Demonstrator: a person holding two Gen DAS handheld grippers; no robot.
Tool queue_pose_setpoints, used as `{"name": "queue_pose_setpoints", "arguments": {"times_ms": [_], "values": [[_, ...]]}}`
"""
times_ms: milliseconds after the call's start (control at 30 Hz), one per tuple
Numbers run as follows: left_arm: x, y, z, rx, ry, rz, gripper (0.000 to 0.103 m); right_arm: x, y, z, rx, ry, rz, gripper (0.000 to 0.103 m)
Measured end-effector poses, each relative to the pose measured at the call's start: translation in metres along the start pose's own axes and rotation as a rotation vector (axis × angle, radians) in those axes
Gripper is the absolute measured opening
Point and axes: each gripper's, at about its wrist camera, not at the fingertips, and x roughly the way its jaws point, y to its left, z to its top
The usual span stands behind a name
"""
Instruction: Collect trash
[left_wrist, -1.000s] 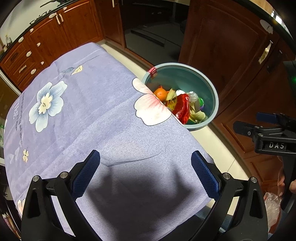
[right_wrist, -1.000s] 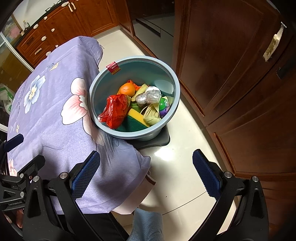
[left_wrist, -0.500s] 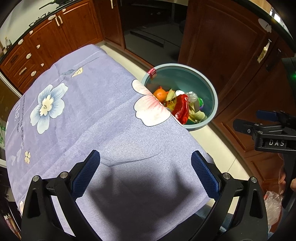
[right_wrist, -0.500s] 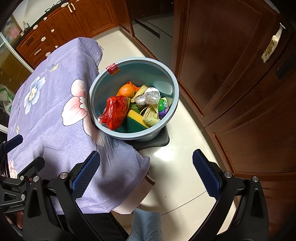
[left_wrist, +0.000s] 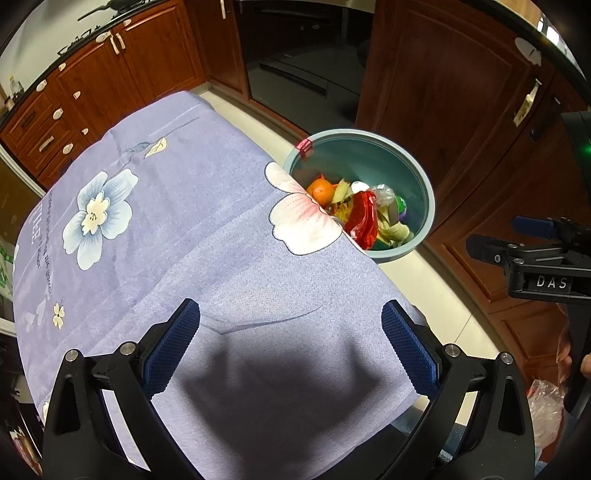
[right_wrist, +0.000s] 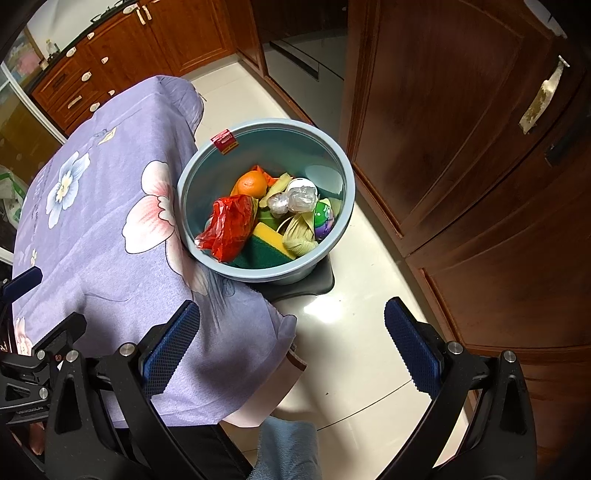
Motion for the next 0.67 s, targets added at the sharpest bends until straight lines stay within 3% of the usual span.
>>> {"name": "queue_pose_setpoints", "arguments": {"times_ms": [667], "values": [[0.0028, 0.0000, -0.0003, 0.001, 0.015, 0.018, 0.099, -0.0039, -0.0011, -0.0023, 0.005, -0.009, -0.015, 0.096]]}}
